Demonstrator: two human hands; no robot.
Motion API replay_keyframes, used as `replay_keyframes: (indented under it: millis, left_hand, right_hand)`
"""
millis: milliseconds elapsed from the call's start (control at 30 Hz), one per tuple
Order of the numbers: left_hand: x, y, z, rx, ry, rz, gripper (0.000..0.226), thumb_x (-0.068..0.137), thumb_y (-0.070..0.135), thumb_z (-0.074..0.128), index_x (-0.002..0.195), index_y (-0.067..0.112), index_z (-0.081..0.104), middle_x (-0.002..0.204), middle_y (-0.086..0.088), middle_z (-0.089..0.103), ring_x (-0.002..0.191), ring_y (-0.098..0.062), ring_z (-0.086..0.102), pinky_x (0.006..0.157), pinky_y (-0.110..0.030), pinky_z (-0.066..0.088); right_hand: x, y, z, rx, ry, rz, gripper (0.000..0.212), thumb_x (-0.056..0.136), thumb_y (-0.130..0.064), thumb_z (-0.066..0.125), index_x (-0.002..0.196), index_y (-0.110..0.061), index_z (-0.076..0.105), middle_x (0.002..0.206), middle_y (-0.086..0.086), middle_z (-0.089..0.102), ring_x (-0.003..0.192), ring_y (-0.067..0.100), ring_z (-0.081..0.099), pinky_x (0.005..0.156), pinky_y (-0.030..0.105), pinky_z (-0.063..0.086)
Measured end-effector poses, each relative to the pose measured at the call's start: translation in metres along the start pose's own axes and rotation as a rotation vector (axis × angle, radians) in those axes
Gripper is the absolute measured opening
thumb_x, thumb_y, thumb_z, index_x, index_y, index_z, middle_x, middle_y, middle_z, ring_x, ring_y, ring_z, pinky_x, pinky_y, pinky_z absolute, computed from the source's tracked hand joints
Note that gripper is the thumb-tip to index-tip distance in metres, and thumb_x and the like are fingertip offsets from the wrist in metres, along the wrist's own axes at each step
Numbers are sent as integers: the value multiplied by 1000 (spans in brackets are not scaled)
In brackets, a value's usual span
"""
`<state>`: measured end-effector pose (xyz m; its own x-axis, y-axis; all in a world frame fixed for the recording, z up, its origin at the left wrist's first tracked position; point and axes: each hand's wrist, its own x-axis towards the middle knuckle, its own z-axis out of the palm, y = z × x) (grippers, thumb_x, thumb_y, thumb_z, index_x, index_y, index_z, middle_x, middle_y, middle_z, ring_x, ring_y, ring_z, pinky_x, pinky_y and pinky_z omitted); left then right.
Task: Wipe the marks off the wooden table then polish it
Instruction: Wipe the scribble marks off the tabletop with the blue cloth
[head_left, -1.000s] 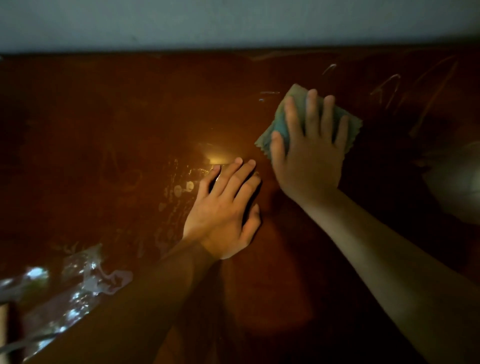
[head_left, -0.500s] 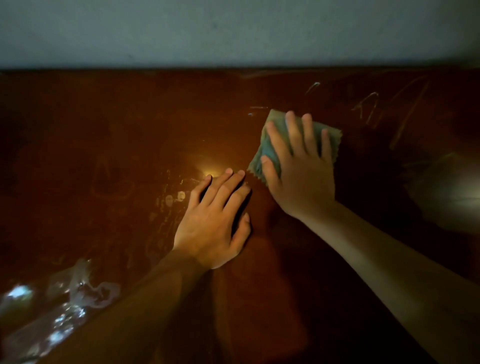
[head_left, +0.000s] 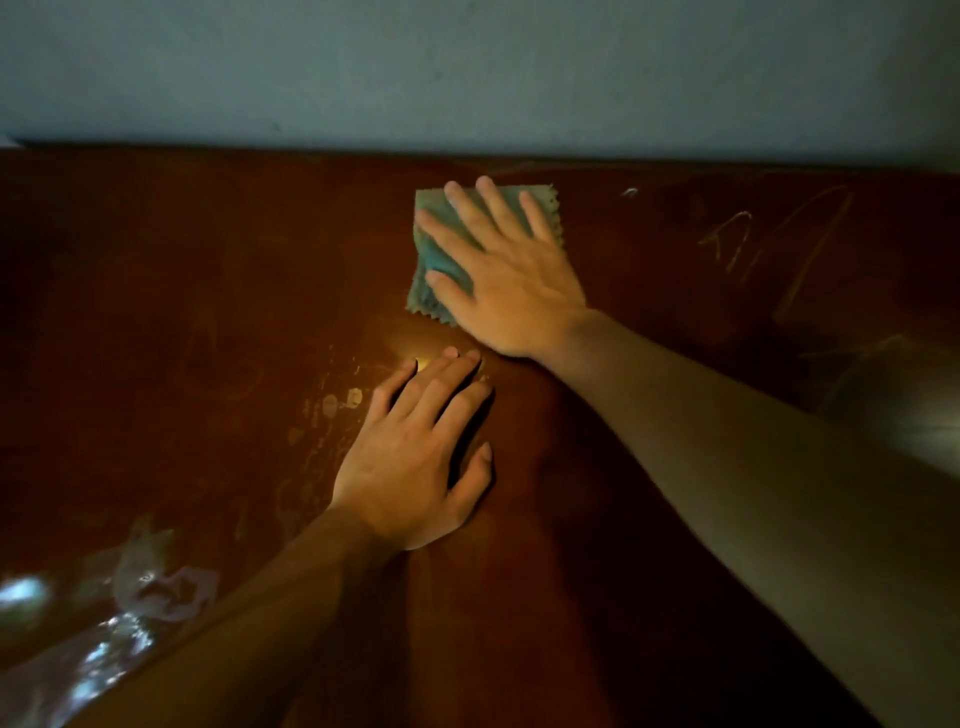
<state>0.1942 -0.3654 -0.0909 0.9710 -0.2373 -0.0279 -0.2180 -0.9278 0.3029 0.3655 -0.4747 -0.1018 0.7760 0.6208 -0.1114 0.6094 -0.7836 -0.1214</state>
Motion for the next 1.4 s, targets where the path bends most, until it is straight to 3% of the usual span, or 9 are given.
replay_keyframes:
  millis: [167,300,433,567,700,867,1067,1267,1400]
  left_hand:
    - [0,-1,1,-32,23,2,54,94,44,48,138,14,54,155,-7,42,149,-21,28,123,-43,13]
    - [0,0,0,-25,39,-2,54,93,44,47,137,14,54,153,-7,43,147,-22,32,122,-42,14]
    - [0,0,-2,-17,0,-7,55,93,43,46,137,13,54,152,-9,44,146,-24,32,120,-46,19]
    - [3,6,-3,19,-2,-18,52,92,44,46,132,11,56,145,-10,50,139,-28,41,115,-49,26]
    - [29,26,-5,41,25,-85,38,94,40,44,118,14,58,126,-8,55,117,-28,51,103,-45,29]
    - [77,74,10,18,32,-90,42,99,36,39,131,14,54,146,-11,46,141,-28,37,115,-48,16]
    - [80,100,28,-33,59,-243,48,103,36,30,142,11,44,159,-10,33,152,-24,18,122,-46,11]
    - [79,97,35,-26,77,-232,46,102,39,33,139,13,44,158,-11,34,152,-24,19,123,-45,10]
    - [81,98,36,-22,96,-234,46,101,39,32,137,13,44,156,-12,37,151,-25,21,122,-45,10]
  right_hand:
    - [-31,95,-13,11,33,247,68,100,-61,20,162,-32,19,172,2,11,158,27,5,126,50,1]
    - [-24,76,-12,1,43,367,68,102,-57,23,163,-29,14,172,6,9,158,31,3,125,54,0]
    - [-21,3,-2,26,31,138,67,102,-57,24,162,-29,18,171,6,11,158,32,5,125,55,0]
    - [-46,26,-2,30,23,42,68,100,-60,18,162,-32,20,171,4,13,158,29,6,127,54,3]
    - [-88,126,-11,43,96,361,68,99,-59,24,161,-30,27,170,5,17,157,30,11,126,51,6]
    - [-105,151,-11,23,105,610,65,103,-54,20,163,-29,16,171,7,11,158,32,6,125,54,3]
    - [-101,97,-5,58,74,161,59,106,-50,20,161,-30,26,170,5,19,157,30,11,125,52,6]
    - [-127,233,-23,28,111,627,63,104,-52,25,162,-28,21,170,9,15,157,34,11,125,55,8]
    - [-101,195,-22,6,156,717,62,106,-49,20,163,-25,17,170,11,12,157,35,8,125,55,5]
